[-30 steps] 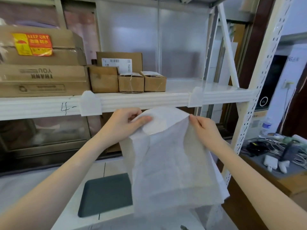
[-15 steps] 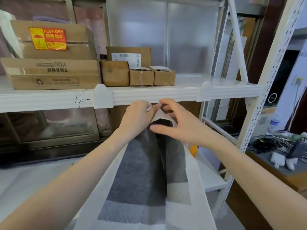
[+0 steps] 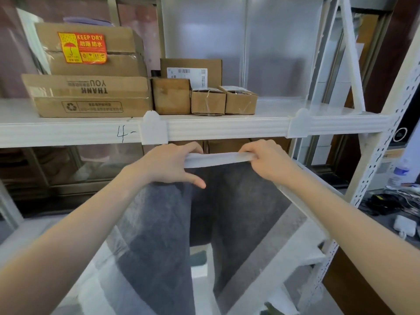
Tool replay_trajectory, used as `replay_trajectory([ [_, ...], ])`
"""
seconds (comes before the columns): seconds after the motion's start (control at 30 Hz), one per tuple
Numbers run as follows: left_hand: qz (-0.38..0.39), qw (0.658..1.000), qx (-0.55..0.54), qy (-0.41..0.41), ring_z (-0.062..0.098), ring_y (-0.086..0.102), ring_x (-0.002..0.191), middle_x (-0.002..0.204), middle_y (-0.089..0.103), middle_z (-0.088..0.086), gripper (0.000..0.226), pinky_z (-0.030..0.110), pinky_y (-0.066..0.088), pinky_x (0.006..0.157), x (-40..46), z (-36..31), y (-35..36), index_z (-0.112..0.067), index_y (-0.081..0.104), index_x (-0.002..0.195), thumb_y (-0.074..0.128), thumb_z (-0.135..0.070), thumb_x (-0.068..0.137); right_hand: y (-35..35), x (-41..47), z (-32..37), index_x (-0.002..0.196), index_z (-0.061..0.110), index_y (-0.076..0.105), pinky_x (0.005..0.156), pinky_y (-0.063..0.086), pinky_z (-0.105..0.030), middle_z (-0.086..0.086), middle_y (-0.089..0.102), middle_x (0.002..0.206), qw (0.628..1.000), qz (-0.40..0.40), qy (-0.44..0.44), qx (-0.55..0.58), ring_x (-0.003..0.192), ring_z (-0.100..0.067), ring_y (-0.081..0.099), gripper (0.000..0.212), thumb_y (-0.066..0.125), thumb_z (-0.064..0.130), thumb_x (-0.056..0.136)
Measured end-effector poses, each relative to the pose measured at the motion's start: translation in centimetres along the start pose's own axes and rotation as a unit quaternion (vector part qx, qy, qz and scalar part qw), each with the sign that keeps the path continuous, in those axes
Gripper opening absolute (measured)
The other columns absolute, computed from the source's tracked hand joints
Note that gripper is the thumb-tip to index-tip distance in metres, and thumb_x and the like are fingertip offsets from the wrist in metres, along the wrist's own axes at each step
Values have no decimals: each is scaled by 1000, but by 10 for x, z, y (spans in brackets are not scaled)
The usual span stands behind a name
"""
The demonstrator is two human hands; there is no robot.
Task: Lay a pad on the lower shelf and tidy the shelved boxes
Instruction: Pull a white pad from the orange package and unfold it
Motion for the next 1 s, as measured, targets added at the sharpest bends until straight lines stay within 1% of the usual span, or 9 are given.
replay_trajectory([
  [0.1,-21,1000,20,9,17,57,85,92,62,-10,51,32,43,70,-2,16,-4,-33,54,109,65,-63,70,-5,11,6,93,22,65,71,44,-27,-2,62,90,998,-13,-29,-52,81,-19,58,23,48,7,91],
  [0.17,-21,999,24,-12,18,53,77,77,59,-7,35,30,40,62,-3,25,-8,-25,58,88,65,-56,75,-11,18,11,89,24,62,68,41,-30,-1,60,88,995,-23,-46,-85,80,-21,56,22,47,8,90],
  [0.23,-16,999,25,-29,19,48,66,63,51,-4,39,28,31,53,-2,35,-10,-20,48,64,66,-53,76,-15,25,14,98,22,64,69,38,-31,-5,61,96,993,-23,-52,-104,85,-25,55,29,46,4,88],
  [0.33,-10,998,4,-54,20,45,56,55,46,0,49,32,27,50,-2,46,-13,-16,41,55,70,-51,73,-22,35,17,105,23,64,71,37,-31,-10,63,110,990,-29,-56,-126,99,-32,55,39,45,-3,82],
  [0.5,7,994,-37,-106,17,33,49,52,34,0,55,32,20,48,-7,58,-20,-13,32,54,76,-42,71,-37,42,25,108,19,66,70,37,-31,-13,64,112,985,-67,-75,-137,94,-32,54,32,46,3,89],
  [0.57,16,992,-45,-113,17,30,49,53,32,1,54,32,19,49,-10,60,-19,-14,31,55,75,-40,73,-39,42,26,109,18,66,72,38,-34,-14,65,113,984,-75,-86,-138,99,-35,56,29,45,7,92],
  [0.73,3,992,-48,-119,18,36,52,56,39,2,48,31,22,49,-13,66,-22,-13,33,56,65,-37,84,-46,38,26,104,15,68,79,46,-39,-14,68,106,989,-71,-93,-87,97,-33,57,26,45,11,92],
  [0.93,-52,989,-60,-122,21,48,63,68,53,4,32,31,31,53,-17,78,-29,-24,39,64,47,-32,94,-37,22,36,97,19,69,73,47,-26,-8,73,95,991,56,-120,5,86,-20,66,20,52,30,92],
  [1.0,-69,986,-93,-116,26,52,76,83,59,6,23,33,35,64,-18,81,-30,-29,45,72,45,-27,95,-29,10,45,100,15,69,76,52,-28,-11,73,99,986,90,-136,34,89,-24,68,24,52,30,92],
])
Point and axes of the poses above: each hand's wrist, its own x-axis towards the middle knuckle, its own y-axis out of the palm, z = x × y, the point moved 8 cm from there along x, towards the middle knuckle
